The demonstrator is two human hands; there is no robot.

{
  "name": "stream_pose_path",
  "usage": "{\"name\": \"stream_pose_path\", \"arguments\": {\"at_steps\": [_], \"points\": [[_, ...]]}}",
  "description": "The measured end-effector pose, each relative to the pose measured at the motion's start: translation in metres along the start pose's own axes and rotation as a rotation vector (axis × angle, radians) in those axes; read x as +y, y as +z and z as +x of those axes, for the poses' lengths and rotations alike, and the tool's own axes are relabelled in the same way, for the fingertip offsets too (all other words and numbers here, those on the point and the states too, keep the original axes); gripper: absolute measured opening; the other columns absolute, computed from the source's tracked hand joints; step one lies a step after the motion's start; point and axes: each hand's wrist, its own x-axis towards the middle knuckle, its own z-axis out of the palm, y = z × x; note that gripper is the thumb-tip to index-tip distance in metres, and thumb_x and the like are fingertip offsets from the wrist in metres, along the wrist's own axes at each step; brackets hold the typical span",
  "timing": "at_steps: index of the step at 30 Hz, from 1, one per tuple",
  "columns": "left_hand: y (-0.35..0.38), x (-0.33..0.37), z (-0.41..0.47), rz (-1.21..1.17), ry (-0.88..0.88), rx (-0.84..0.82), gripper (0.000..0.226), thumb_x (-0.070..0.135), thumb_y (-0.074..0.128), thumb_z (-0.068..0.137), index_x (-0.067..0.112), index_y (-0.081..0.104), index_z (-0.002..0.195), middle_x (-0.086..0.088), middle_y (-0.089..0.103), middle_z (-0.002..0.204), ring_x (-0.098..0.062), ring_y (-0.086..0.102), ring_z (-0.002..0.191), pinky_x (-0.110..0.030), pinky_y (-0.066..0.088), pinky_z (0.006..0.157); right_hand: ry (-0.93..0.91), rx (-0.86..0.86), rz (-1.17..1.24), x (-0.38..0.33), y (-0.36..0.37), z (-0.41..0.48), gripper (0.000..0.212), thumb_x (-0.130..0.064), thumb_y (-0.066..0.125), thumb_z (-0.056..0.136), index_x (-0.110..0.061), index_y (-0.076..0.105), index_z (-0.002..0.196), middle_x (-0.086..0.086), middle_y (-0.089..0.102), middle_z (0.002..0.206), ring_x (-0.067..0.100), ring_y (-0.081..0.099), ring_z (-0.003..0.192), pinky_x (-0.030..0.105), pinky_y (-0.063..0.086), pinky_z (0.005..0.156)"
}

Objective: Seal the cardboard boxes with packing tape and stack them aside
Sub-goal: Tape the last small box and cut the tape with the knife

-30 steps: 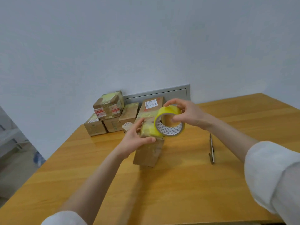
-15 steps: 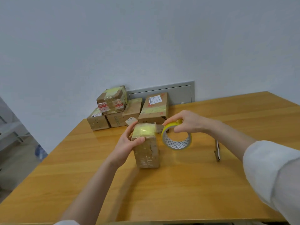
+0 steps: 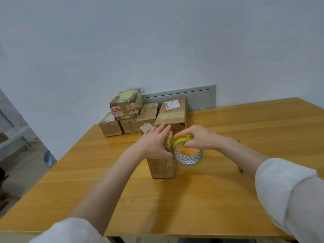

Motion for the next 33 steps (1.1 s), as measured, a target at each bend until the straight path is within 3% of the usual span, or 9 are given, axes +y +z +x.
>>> {"name": "stream_pose_path", "arguments": {"at_steps": [5,9,12,15,20,24,28,30,33], "points": [[-0.010,-0.011,0.009,-0.111,0.009,-0.024,0.114,0.047,0.082,0.066,0.029,0.010,0.153,0.002,0.024,0.149,-0.023,0.034,0.133,-0.038,0.041,0.104,-0.001,0.083,0.130,0.003,-0.005,-0.009,0.062,-0.014,0.068,0.074,-0.036,0.054,0.131,-0.012,0.056,0.120,0.007,0.055,0.103,0.022,0.049,0.080],[0.002,-0.025,-0.003,-0.855,-0.035,0.059,0.112,0.038,0.085,0.062,0.029,0.017,0.152,0.005,0.034,0.143,-0.017,0.039,0.132,-0.041,0.041,0.107,-0.044,0.224,0.457,-0.009,-0.034,-0.009,0.063,-0.007,0.073,0.073,-0.032,0.053,0.128,-0.006,0.062,0.109,0.009,0.062,0.098,0.020,0.053,0.075],[0.027,-0.026,-0.010,-1.086,-0.046,0.079,0.113,0.032,0.084,0.061,0.029,0.017,0.152,0.001,0.030,0.150,-0.020,0.039,0.134,-0.046,0.042,0.106,-0.092,0.222,0.453,-0.021,-0.036,-0.009,0.059,-0.001,0.069,0.073,-0.033,0.054,0.120,-0.010,0.062,0.093,0.005,0.062,0.079,0.021,0.053,0.066],[0.041,-0.029,-0.013,-1.131,-0.055,0.076,0.111,0.030,0.085,0.060,0.031,0.020,0.151,0.000,0.031,0.151,-0.021,0.036,0.136,-0.047,0.042,0.106,-0.103,0.206,0.334,-0.026,-0.025,-0.007,0.049,-0.002,0.065,0.072,-0.033,0.059,0.110,-0.003,0.059,0.085,0.013,0.055,0.069,0.032,0.049,0.063],[0.047,-0.044,-0.016,-1.087,-0.042,0.057,0.100,0.025,0.082,0.063,0.028,0.026,0.146,0.001,0.040,0.143,-0.017,0.041,0.132,-0.042,0.044,0.105,-0.081,0.128,0.182,-0.029,-0.035,-0.002,0.040,-0.009,0.065,0.069,-0.035,0.065,0.100,-0.021,0.059,0.070,0.003,0.049,0.056,0.019,0.042,0.053],[0.052,-0.052,-0.017,-1.114,-0.026,0.059,0.100,0.020,0.082,0.064,0.029,0.026,0.146,0.011,0.042,0.137,-0.009,0.046,0.126,-0.031,0.049,0.098,-0.012,0.015,0.078,-0.015,-0.046,-0.005,0.038,-0.026,0.070,0.067,-0.041,0.067,0.102,0.004,0.067,0.111,0.019,0.061,0.081,0.045,0.052,0.077],[0.051,-0.056,-0.015,-1.085,-0.014,0.028,0.102,0.021,0.082,0.065,0.029,0.024,0.148,0.019,0.041,0.133,-0.008,0.044,0.127,-0.025,0.049,0.095,-0.032,-0.030,0.032,-0.009,-0.055,-0.010,0.041,-0.045,0.077,0.073,-0.044,0.065,0.112,-0.020,0.059,0.121,0.002,0.053,0.106,0.027,0.043,0.089],[0.056,-0.062,-0.017,-1.101,-0.028,0.021,0.103,0.018,0.081,0.067,0.027,0.021,0.150,0.011,0.040,0.140,-0.010,0.044,0.128,-0.025,0.049,0.095,-0.017,-0.050,-0.002,0.000,-0.060,-0.017,0.038,-0.049,0.075,0.075,-0.041,0.065,0.110,-0.033,0.058,0.107,-0.007,0.052,0.101,0.024,0.041,0.085],[0.060,-0.066,-0.019,-1.109,-0.036,0.017,0.103,0.015,0.080,0.069,0.028,0.019,0.151,0.012,0.038,0.140,-0.001,0.045,0.122,-0.018,0.049,0.090,-0.004,-0.097,0.025,0.012,-0.056,-0.024,0.021,-0.044,0.073,0.079,-0.032,0.072,0.096,-0.038,0.058,0.068,-0.014,0.052,0.062,0.011,0.040,0.055]]}}
